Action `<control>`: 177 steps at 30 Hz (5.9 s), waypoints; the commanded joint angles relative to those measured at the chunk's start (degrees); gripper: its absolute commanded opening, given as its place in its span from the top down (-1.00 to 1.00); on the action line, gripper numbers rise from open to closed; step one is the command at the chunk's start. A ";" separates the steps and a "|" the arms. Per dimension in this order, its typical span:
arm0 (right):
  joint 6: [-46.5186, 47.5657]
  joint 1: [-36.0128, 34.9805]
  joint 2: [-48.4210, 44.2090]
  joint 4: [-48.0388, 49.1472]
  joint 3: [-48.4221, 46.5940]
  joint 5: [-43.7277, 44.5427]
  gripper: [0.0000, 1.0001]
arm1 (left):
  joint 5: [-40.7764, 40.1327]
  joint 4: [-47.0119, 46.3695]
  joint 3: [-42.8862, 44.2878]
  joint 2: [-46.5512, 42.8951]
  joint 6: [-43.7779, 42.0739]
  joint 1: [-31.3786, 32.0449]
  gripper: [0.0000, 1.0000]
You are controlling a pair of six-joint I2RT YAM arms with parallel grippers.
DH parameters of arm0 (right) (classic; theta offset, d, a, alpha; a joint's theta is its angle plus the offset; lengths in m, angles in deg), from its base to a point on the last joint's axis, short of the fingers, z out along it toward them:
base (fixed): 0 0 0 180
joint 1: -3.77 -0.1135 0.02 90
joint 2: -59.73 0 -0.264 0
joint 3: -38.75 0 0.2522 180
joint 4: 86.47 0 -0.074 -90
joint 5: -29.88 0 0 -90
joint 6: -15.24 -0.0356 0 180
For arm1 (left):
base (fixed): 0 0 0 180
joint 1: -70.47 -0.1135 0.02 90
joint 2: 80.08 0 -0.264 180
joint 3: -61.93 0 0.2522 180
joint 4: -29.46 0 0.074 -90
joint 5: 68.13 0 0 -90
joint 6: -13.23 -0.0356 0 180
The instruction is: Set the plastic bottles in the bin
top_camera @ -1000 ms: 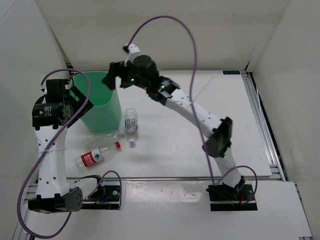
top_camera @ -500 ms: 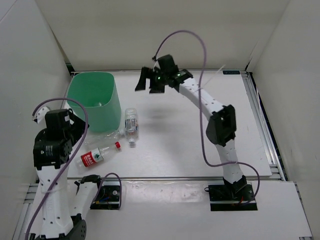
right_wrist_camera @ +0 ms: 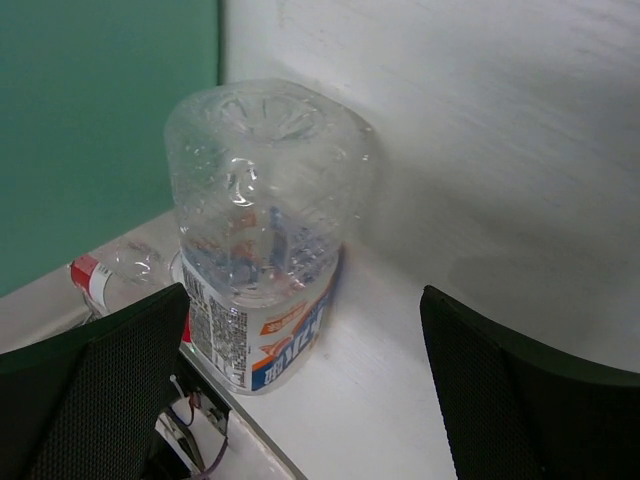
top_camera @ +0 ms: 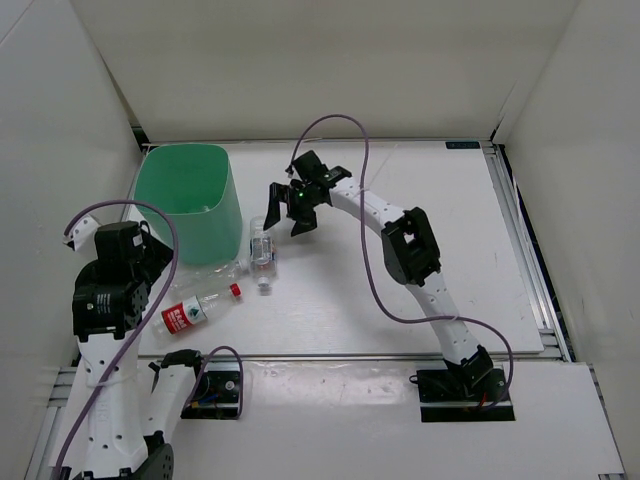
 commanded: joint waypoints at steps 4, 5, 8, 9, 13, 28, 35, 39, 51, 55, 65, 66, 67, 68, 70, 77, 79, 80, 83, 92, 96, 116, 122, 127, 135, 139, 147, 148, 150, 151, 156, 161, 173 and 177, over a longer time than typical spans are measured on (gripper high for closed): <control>-1.80 -1.52 2.72 3.06 -2.36 -2.48 -1.00 | -2.48 0.21 0.18 0.30 -3.67 -0.41 -0.93; -2.76 -1.52 2.72 3.76 -3.32 -3.09 -1.00 | -3.10 0.21 0.18 0.30 -4.29 -0.41 -0.93; -4.35 -2.05 5.53 4.29 -5.25 -3.09 -1.00 | -3.10 0.74 0.18 0.30 -4.82 -0.41 -0.93; -5.22 -2.05 6.06 4.29 -5.78 -4.31 -1.00 | -3.10 0.74 0.18 0.30 -4.82 -0.41 -0.93; -6.64 -2.05 8.78 6.93 -5.79 -8.37 -1.00 | -3.10 1.88 -0.34 0.83 -4.82 -0.41 -0.93; -5.76 5.14 -1.57 6.58 6.78 -9.59 0.21 | -0.48 1.28 -0.87 -0.30 -1.75 -0.41 -0.93; -7.07 10.17 -13.52 6.49 2.49 -10.73 0.46 | 5.33 -6.02 -2.54 -1.36 -1.22 -0.41 -0.98; -13.22 10.70 -18.62 17.42 -1.22 -10.22 0.65 | 7.71 -7.43 -4.73 -1.37 -0.60 -0.41 -0.98; 0.09 -0.19 -14.77 38.04 -14.39 8.75 0.54 | 17.46 -6.82 2.81 1.88 -9.74 0.64 -0.98; 14.88 -7.74 -10.91 36.46 -20.28 15.68 0.46 | 17.46 -5.76 4.66 1.89 -12.90 3.54 -0.98; 33.17 -13.38 -8.86 44.64 -17.30 26.60 -1.00 | 12.89 -0.49 5.72 1.89 -13.96 8.56 -0.98; 33.70 -14.08 -10.27 42.37 -15.91 28.79 -1.00 | 11.59 0.03 5.72 1.89 -13.96 8.56 -0.98; 33.18 -14.09 -12.29 41.22 -15.02 30.55 -1.00 | 11.57 0.04 6.33 1.89 -13.96 8.56 -0.98; 30.74 -14.09 -17.09 40.25 -13.80 31.53 -1.00 | 10.70 0.04 7.03 1.89 -13.36 8.56 -0.98; 27.31 -13.56 -22.04 38.58 -9.51 32.68 -1.00 | 8.51 0.04 7.04 2.50 -10.99 8.56 -0.98; 18.16 -12.07 -34.79 18.65 -10.18 29.88 -1.00 | -3.37 7.42 3.20 4.70 25.01 8.56 -0.70; 16.57 -12.07 -39.17 13.12 -7.82 26.99 -1.00 | -1.71 5.59 -1.81 2.69 39.34 8.56 -0.80; 15.17 -12.07 -40.77 11.52 -6.33 26.97 -1.00 | 0.83 4.10 -8.71 -0.54 43.74 8.56 -0.87; 13.75 -12.07 -45.08 4.49 -3.50 25.49 -1.00 | 6.36 -2.83 -23.22 -7.75 58.77 8.56 -1.00; 12.43 -8.29 -49.39 -3.00 -2.80 17.04 -1.00 | 5.51 -9.79 -35.31 -5.50 71.47 8.56 -1.00; 12.43 -5.57 -50.62 -3.00 -0.60 15.45 -1.00 | 4.98 -14.02 -38.13 -1.03 71.99 8.56 -1.00; 14.90 -4.24 -53.27 -3.00 4.58 16.42 -1.00 | 8.06 -19.83 -44.81 4.54 65.75 1.35 -0.12; 14.90 -4.24 -52.74 -3.00 4.06 16.95 -1.00 | 9.46 -9.75 -42.63 -1.09 65.75 1.35 0.13; 14.37 -4.24 -52.21 -3.00 4.06 17.47 -1.00 | 10.70 0.55 -32.01 -7.69 65.23 1.35 0.23; 14.37 -4.24 -51.68 -2.48 5.20 17.47 -1.00 | 1.49 7.95 -6.34 -5.68 54.08 1.35 0.36; 14.90 -3.72 -51.68 -1.95 5.73 16.33 -1.00 | -5.01 1.65 4.37 -1.55 42.67 1.35 0.31; 14.90 -3.72 -51.68 -1.95 5.73 15.63 -1.00 | -17.15 -24.92 14.67 15.40 17.34 1.35 0.21; 14.90 -3.72 -51.68 -1.95 5.73 15.63 -1.00 | -18.21 -25.53 15.82 17.42 16.63 2.92 0.21; 14.90 -3.72 -52.38 -1.95 5.73 15.63 -1.00 | -20.06 -29.57 16.44 21.64 13.82 4.59 0.21; 15.50 -3.72 -52.99 -1.95 6.42 15.63 -1.00 | -20.68 -30.45 16.44 22.88 12.68 6.52 0.10; 16.74 -3.72 -53.00 -6.07 4.95 16.24 -1.00 | -22.62 -30.99 17.58 28.08 7.66 9.96 -1.00; 17.80 -3.19 -52.47 -9.76 3.18 16.86 -1.00 | -22.09 -31.60 13.12 18.61 7.66 11.20 -1.00; 14.10 3.05 -52.92 -9.24 5.29 7.46 -1.00 | -3.47 -18.23 -33.09 -22.96 51.84 9.96 -1.00; 13.41 4.28 -52.30 -9.24 4.77 4.74 -1.00 | 1.81 -24.47 -49.35 -36.40 59.50 9.96 -1.00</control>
